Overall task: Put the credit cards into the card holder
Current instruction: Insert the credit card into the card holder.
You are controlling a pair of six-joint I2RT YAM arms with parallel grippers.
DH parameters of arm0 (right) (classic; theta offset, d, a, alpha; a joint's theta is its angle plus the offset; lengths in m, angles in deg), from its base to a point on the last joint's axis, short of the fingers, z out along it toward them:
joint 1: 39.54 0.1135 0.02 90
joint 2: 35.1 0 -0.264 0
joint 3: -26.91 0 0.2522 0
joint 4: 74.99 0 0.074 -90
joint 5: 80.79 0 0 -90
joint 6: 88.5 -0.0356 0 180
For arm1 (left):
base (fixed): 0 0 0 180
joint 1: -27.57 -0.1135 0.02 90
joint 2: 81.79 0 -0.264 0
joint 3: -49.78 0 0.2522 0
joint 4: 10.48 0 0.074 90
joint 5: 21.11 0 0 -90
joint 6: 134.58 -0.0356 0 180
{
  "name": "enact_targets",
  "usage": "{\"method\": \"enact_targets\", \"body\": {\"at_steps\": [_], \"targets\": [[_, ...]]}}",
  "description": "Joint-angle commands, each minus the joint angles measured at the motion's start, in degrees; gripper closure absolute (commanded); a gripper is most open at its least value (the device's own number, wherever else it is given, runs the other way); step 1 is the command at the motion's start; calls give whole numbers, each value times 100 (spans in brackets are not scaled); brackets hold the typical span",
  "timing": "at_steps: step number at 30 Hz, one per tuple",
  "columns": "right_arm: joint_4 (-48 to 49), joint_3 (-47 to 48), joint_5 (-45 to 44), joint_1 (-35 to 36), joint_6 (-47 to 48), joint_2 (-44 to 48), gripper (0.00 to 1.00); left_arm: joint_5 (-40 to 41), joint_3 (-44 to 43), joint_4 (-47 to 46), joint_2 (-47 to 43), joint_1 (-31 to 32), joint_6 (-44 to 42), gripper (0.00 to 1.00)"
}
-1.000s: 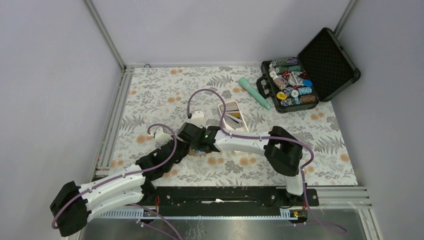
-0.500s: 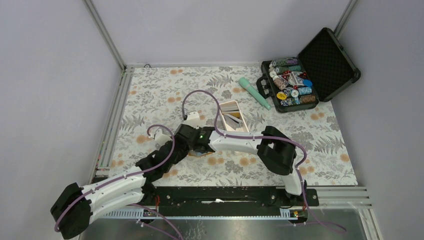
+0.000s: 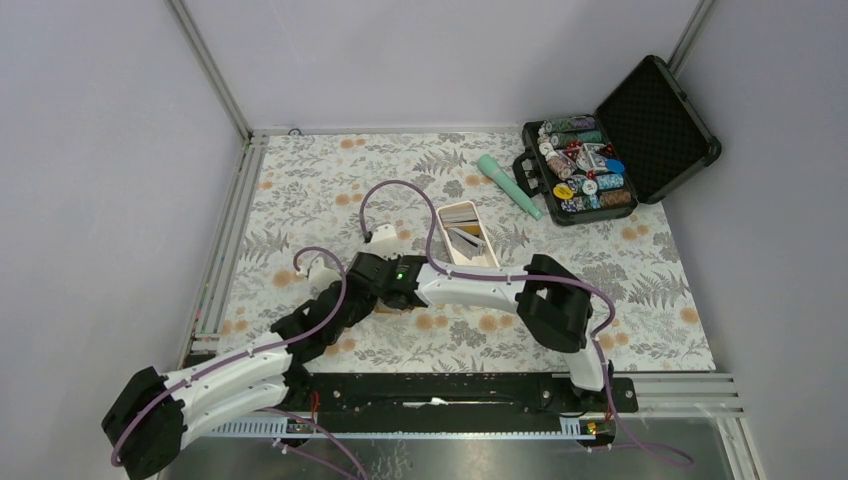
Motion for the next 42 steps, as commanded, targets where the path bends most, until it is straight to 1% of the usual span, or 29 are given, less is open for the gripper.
{"method": "enact_targets", "body": {"at_steps": [1, 9, 13, 15, 18, 19, 21, 23, 24, 26, 27, 29, 30, 31, 33, 34, 35, 37, 40, 42], "targets": [[-100, 102, -219, 76, 90, 799, 100, -28, -385, 217, 176, -249, -511, 100], [191, -382, -29, 31, -24, 1509, 100, -532, -719, 251, 562, -578, -1334, 100], [275, -827, -20, -147, -64, 1916, 100, -1024, -909, 168, 658, -840, -1992, 100], [297, -1115, -25, -281, -23, 2196, 100, -1439, -1066, 138, 796, -1051, -2406, 100], [427, -1571, 108, -520, 49, 2630, 100, -2186, -1479, 257, 1332, -1325, -3101, 100], [560, -1766, 144, -570, 114, 2822, 100, -2353, -1700, 423, 1679, -1353, -3347, 100], [813, -2122, 153, -648, 230, 3184, 100, -2717, -2209, 845, 2288, -1365, -3819, 96], [916, -2390, 249, -769, 294, 3504, 100, -2803, -2728, 1388, 2895, -1367, -4159, 95], [954, -2513, 342, -840, 326, 3664, 100, -2851, -2925, 1546, 3154, -1366, -4299, 95], [986, -2705, 461, -964, 363, 3924, 100, -2803, -3146, 1680, 3430, -1365, -4405, 92], [989, -2771, 477, -1011, 382, 4036, 100, -2782, -3189, 1661, 3480, -1365, -4439, 87], [988, -2892, 538, -1091, 406, 4230, 100, -2626, -3228, 1596, 3479, -1365, -4395, 67], [986, -2936, 557, -1123, 407, 4308, 100, -2541, -3227, 1566, 3450, -1365, -4365, 60], [990, -2975, 563, -1142, 407, 4390, 100, -2474, -3207, 1543, 3409, -1365, -4297, 51], [990, -3037, 565, -1171, 407, 4490, 100, -2038, -3133, 1535, 3286, -1365, -4062, 21], [992, -3060, 565, -1181, 416, 4531, 100, -1902, -3045, 1524, 3161, -1365, -3934, 10], [991, -3077, 576, -1185, 422, 4553, 100, -1754, -2955, 1522, 3050, -1365, -3764, 5], [991, -3104, 572, -1207, 443, 4566, 100, -1686, -2698, 1404, 2742, -1358, -3382, 2], [993, -3131, 586, -1227, 442, 4560, 100, -1771, -2108, 850, 2089, -1248, -2724, 1], [1024, -3157, 617, -1234, 445, 4558, 100, -1562, -1740, 622, 1657, -992, -2253, 1]]}}
